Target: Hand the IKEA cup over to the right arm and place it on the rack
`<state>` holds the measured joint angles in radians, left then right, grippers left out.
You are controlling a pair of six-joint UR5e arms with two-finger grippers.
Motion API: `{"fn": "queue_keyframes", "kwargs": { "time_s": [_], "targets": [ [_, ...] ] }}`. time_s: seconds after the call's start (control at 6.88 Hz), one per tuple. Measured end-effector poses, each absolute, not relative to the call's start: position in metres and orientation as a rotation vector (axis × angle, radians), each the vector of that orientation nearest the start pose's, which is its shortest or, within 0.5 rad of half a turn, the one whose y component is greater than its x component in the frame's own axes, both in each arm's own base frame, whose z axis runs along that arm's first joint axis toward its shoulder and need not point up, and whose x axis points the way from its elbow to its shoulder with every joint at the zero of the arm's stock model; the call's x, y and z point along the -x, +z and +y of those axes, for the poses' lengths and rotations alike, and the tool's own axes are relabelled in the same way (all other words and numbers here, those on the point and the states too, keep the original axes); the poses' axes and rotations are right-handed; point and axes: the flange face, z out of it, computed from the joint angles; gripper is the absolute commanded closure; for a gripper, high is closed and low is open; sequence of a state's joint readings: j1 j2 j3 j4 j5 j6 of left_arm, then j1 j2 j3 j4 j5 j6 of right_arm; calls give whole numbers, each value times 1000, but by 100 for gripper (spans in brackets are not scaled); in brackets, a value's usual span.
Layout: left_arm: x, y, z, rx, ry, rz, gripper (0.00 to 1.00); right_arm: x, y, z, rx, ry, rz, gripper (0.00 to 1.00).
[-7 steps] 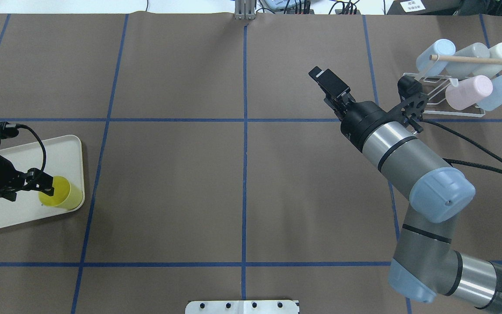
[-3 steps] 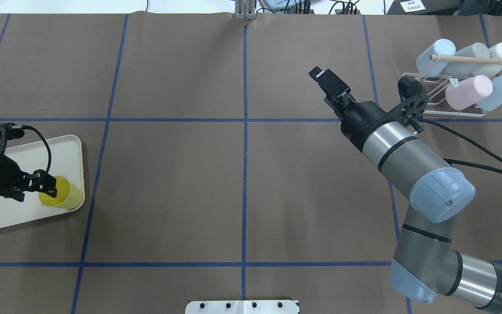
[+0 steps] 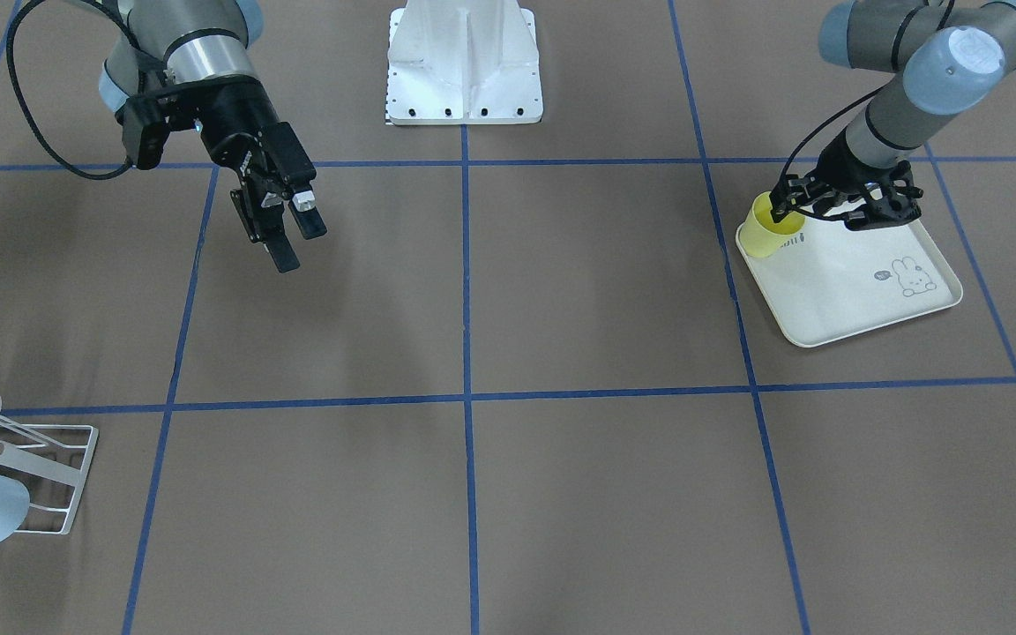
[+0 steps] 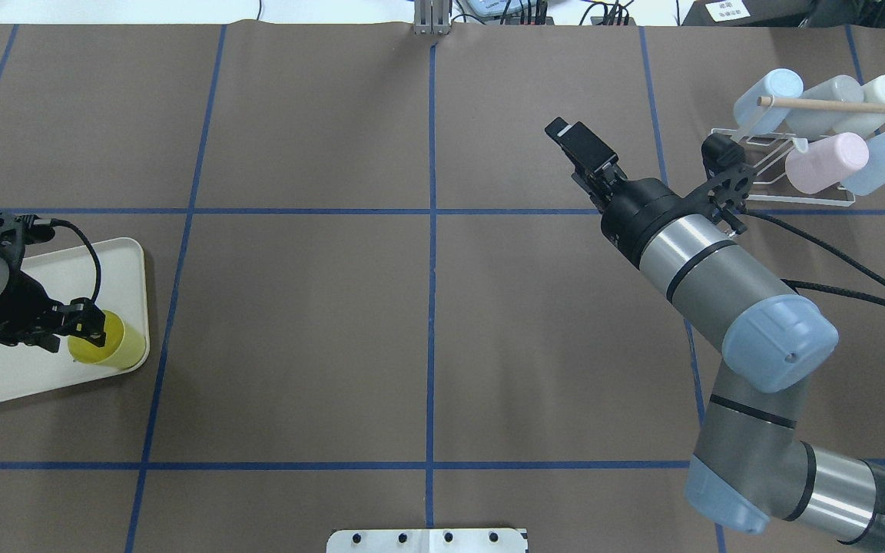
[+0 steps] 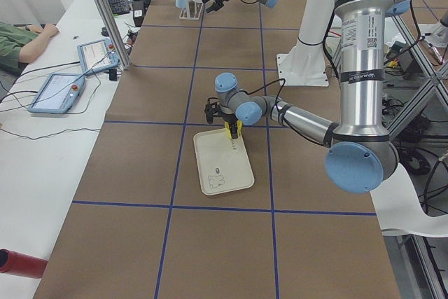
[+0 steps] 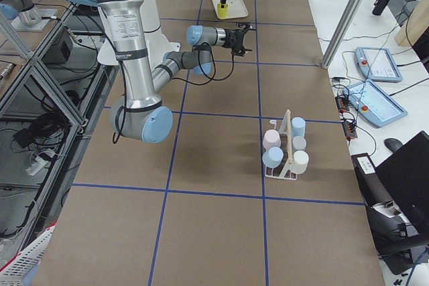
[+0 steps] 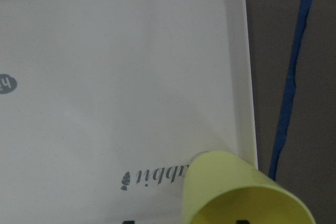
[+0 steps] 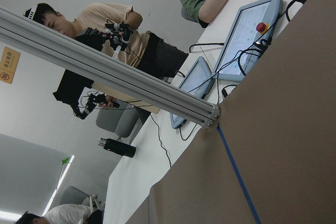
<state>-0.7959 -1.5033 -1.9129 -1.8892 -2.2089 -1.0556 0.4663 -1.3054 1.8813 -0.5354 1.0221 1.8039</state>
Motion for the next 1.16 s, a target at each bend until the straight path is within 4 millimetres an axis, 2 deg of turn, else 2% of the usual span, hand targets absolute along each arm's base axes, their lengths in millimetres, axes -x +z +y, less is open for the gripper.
{"fn": "queue_keyframes", "kwargs": {
  "time_s": [0.44,0.58,0.87,1.02,1.16],
  "targets": [
    [-273,489,-387,152,-77,838,100,384,258,-400,-629,970,-1569,0],
    [-257,486,-381,176,-89,857,100,384,258,-400,-629,970,-1569,0],
    [-190,467,-387,178,-203,907,100,385,258,-399,-627,969,-1570,0],
    [-173,453,-394,162,-263,913,100,387,258,-397,-621,970,-1575,0],
    [-173,433,-412,125,-357,909,100,390,257,-394,-608,969,-1583,0]
  ]
}}
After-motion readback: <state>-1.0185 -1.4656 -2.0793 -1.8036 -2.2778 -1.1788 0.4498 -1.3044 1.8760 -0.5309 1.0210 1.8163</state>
